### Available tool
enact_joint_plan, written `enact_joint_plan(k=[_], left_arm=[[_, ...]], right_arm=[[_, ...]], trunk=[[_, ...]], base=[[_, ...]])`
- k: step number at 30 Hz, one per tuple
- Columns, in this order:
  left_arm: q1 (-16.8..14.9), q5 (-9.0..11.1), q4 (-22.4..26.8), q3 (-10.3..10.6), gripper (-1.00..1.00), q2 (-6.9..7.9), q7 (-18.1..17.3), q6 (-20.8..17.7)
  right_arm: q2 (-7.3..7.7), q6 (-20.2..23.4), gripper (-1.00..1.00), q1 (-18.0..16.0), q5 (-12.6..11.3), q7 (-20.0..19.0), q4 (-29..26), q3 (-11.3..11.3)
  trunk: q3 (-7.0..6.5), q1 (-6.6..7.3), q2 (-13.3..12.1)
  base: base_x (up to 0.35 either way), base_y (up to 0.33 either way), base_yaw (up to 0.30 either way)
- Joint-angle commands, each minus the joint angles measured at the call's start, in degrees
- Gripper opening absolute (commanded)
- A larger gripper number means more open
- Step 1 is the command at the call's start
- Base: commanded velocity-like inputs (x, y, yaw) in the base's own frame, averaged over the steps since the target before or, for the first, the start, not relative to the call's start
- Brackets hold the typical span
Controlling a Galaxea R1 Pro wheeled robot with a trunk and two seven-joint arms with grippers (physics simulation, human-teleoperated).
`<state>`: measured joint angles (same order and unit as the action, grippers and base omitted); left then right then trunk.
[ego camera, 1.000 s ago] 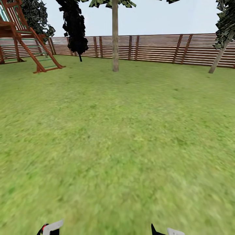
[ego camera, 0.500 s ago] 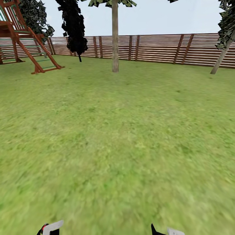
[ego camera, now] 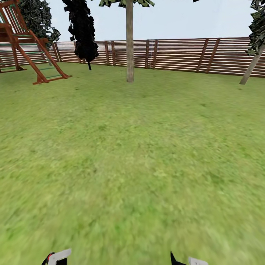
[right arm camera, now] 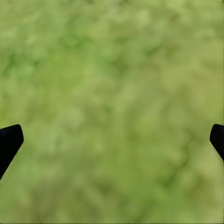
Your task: In the garden, pick up the pesticide atomizer on the floor and spray pesticide onto both trees until each tree trunk is fully covered.
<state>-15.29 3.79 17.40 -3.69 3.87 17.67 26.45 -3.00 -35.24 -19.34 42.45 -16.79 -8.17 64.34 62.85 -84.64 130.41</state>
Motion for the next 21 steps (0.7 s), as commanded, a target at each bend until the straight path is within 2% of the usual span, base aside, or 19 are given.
enact_joint_plan(k=[1,21], left_arm=[[0.00,-0.01,0.00,0.00,-1.00,0.01,0.00,0.01],[0.00,-0.01,0.02,0.00,-1.00,0.00,0.00,0.01]], right_arm=[[-0.02,0.00,1.00,0.00,0.01,0.00,0.00,0.00],[-0.05,0.00,1.00,0.00,0.04,0.00,0.00,0.00]], trunk=[[0.00,0.00,0.00],[0.00,0.00,0.00]], base=[[0.339,0.000,0.000],[0.339,0.000,0.000]])
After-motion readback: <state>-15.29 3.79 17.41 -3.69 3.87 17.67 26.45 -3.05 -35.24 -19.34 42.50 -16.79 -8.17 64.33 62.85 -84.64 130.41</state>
